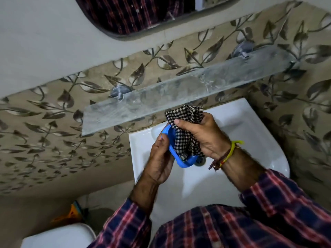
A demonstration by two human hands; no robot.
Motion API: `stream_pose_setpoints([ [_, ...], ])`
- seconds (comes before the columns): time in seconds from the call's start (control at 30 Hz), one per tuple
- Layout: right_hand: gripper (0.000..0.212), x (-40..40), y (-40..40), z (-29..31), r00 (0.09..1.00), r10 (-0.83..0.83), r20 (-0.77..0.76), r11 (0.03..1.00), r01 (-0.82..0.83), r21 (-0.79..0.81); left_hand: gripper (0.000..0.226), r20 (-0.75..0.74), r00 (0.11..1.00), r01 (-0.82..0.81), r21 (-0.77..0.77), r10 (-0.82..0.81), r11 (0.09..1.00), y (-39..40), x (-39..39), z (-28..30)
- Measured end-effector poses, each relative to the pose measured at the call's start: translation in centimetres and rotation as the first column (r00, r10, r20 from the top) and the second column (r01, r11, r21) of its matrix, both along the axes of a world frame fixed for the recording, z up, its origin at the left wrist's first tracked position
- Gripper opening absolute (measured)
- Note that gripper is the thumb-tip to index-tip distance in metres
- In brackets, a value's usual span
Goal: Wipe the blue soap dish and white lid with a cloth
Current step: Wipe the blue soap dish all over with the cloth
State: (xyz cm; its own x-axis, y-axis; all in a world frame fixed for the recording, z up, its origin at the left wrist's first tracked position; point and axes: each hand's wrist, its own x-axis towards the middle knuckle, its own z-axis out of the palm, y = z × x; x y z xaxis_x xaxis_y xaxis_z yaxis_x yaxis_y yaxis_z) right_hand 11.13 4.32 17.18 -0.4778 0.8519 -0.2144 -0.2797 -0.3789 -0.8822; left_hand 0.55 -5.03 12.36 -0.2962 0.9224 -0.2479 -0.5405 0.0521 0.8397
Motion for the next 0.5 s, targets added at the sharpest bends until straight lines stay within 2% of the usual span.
stream_pose_setpoints([
  [0.1,0.014,0.4,0.1,0.5,0.999,0.037,-0.022,0.999,-0.038,-0.012,0.068,0.068,0.997,-0.013,-0.142,0.023,0.99,0.2,1.0,0.6],
  [0.2,0.017,1.4,-0.2,0.9,1.0,0.025,-0.008,0.999,-0.024,0.022,0.081,0.241,0.97,0.02,-0.193,0.027,0.981,0.6,0.7,0.3],
  [0.27,0.023,1.9,-0.5,0.8,0.99,0.004,0.139,0.99,-0.023,0.14,0.081,0.278,0.96,0.026,-0.195,0.03,0.98,0.7,0.7,0.5],
  [0.33,0.034,2.0,-1.2,0.4,0.935,0.002,0.354,0.97,-0.089,0.228,0.076,0.258,0.966,0.04,-0.154,0.001,0.987,0.8,1.1,1.0],
  [0.4,0.03,1.7,-1.7,0.3,0.901,-0.037,0.433,0.979,-0.053,0.196,0.068,0.204,0.979,0.039,-0.111,-0.015,0.993,1.0,1.6,1.4],
  [0.43,0.024,1.6,-1.8,0.5,0.917,-0.051,0.396,0.991,-0.004,0.137,0.065,0.179,0.984,0.031,-0.093,-0.014,0.995,1.1,1.9,1.6],
  [0.5,0.017,1.8,-1.9,1.5,0.966,-0.05,0.253,0.994,0.072,-0.08,0.064,0.141,0.99,0.023,-0.075,-0.013,0.997,1.1,2.4,1.6],
])
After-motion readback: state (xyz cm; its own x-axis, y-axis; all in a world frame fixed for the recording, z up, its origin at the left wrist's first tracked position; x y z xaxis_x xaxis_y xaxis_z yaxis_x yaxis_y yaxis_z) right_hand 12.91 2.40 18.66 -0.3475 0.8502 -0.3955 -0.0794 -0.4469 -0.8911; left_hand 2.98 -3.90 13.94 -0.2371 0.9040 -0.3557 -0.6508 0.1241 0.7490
